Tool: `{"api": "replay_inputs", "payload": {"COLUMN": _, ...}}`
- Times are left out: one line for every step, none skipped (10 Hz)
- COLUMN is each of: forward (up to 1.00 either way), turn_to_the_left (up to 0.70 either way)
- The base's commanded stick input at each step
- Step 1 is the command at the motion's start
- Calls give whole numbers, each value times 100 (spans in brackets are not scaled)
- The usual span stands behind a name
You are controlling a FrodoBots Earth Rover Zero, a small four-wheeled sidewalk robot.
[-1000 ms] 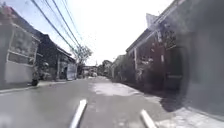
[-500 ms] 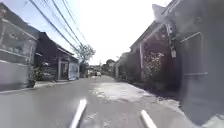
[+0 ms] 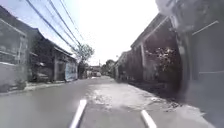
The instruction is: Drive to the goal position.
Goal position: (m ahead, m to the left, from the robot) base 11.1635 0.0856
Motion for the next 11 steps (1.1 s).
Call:
{"api": "replay_inputs", "payload": {"forward": 100, "turn_to_the_left": 0}}
{"api": "replay_inputs", "payload": {"forward": 100, "turn_to_the_left": 0}}
{"api": "replay_inputs", "payload": {"forward": 100, "turn_to_the_left": 0}}
{"api": "replay_inputs", "payload": {"forward": 100, "turn_to_the_left": 0}}
{"api": "replay_inputs", "payload": {"forward": 100, "turn_to_the_left": 0}}
{"api": "replay_inputs", "payload": {"forward": 100, "turn_to_the_left": 0}}
{"api": "replay_inputs", "payload": {"forward": 100, "turn_to_the_left": 0}}
{"api": "replay_inputs", "payload": {"forward": 100, "turn_to_the_left": 0}}
{"api": "replay_inputs", "payload": {"forward": 100, "turn_to_the_left": 0}}
{"api": "replay_inputs", "payload": {"forward": 100, "turn_to_the_left": 0}}
{"api": "replay_inputs", "payload": {"forward": 100, "turn_to_the_left": 0}}
